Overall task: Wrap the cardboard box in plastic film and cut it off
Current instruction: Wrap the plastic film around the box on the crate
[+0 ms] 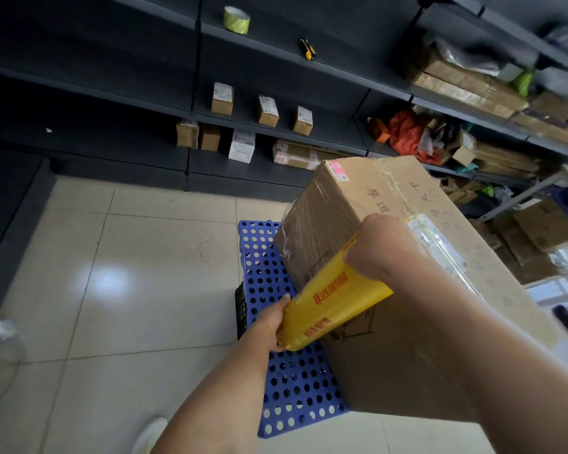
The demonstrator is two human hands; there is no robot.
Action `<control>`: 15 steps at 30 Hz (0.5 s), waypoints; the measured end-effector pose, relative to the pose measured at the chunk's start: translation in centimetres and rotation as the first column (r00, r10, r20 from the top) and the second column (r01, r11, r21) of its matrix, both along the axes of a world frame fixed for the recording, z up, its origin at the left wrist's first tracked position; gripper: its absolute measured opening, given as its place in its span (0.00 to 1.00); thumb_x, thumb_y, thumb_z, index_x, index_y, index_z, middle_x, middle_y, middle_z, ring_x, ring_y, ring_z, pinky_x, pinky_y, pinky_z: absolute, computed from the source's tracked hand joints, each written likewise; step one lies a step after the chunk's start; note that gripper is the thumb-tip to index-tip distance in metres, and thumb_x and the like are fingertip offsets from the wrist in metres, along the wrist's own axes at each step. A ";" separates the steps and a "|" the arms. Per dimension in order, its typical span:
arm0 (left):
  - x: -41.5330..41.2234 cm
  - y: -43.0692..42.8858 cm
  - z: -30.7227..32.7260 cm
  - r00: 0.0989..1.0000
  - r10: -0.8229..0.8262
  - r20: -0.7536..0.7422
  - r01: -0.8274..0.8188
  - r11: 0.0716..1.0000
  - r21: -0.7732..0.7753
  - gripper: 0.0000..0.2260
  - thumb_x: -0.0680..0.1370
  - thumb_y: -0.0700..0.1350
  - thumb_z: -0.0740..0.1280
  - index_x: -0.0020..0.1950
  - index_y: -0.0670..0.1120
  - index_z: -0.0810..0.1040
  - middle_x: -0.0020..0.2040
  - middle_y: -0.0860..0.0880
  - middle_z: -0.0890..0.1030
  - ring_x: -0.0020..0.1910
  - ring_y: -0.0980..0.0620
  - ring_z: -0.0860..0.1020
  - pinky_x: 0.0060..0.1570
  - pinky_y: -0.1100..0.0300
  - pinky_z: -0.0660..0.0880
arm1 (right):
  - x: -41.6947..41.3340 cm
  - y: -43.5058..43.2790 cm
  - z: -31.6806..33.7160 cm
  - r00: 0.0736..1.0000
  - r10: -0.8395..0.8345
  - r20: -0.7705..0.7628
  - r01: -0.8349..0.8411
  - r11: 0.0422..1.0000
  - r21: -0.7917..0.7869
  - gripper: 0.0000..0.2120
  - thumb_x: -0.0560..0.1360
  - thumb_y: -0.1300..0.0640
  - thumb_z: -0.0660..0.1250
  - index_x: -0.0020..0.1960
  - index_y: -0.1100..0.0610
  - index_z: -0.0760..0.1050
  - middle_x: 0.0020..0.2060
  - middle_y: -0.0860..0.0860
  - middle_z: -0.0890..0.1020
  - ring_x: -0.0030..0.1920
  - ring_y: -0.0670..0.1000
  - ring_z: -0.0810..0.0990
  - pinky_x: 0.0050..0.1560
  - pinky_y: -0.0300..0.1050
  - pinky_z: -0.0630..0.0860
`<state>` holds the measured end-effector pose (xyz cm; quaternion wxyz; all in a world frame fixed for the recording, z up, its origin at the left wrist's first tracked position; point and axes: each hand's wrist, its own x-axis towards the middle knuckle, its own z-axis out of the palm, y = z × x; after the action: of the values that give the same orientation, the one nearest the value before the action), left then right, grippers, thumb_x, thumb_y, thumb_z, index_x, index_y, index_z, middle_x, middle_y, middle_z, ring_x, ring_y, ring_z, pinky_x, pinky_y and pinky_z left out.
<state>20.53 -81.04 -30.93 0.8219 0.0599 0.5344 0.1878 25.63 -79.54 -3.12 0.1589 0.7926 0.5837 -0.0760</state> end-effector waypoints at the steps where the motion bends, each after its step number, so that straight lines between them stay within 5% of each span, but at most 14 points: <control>1: -0.1 0.1 -0.1 1.000 -0.021 -0.020 0.021 1.000 -0.002 0.24 0.75 0.60 0.65 0.63 0.45 0.74 0.55 0.41 0.77 0.54 0.41 0.76 0.56 0.45 0.72 | 0.2 -0.1 0.1 1.000 -0.017 -0.005 0.017 1.000 -0.004 0.09 0.74 0.59 0.67 0.52 0.62 0.73 0.34 0.52 0.68 0.41 0.55 0.74 0.32 0.45 0.69; 6: 0.3 -0.5 0.2 0.994 -0.104 -0.023 0.104 0.994 -0.018 0.24 0.75 0.61 0.66 0.60 0.44 0.74 0.54 0.41 0.77 0.50 0.41 0.76 0.53 0.45 0.73 | 1.1 -0.6 0.1 0.995 -0.093 -0.048 0.093 0.996 -0.008 0.12 0.74 0.62 0.66 0.35 0.61 0.68 0.35 0.54 0.72 0.33 0.54 0.76 0.28 0.44 0.75; 15: 0.7 -2.0 0.1 0.979 -0.204 -0.030 0.202 0.978 -0.050 0.23 0.76 0.60 0.65 0.62 0.44 0.73 0.58 0.40 0.76 0.53 0.40 0.75 0.55 0.44 0.72 | 1.5 -2.6 0.6 0.977 -0.204 -0.069 0.199 0.977 -0.071 0.09 0.75 0.61 0.66 0.38 0.59 0.69 0.37 0.52 0.73 0.35 0.52 0.76 0.35 0.45 0.80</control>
<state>21.26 -83.08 -30.86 0.8285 0.0984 0.5440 0.0895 27.09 -82.18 -2.55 0.1535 0.8388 0.5033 -0.1402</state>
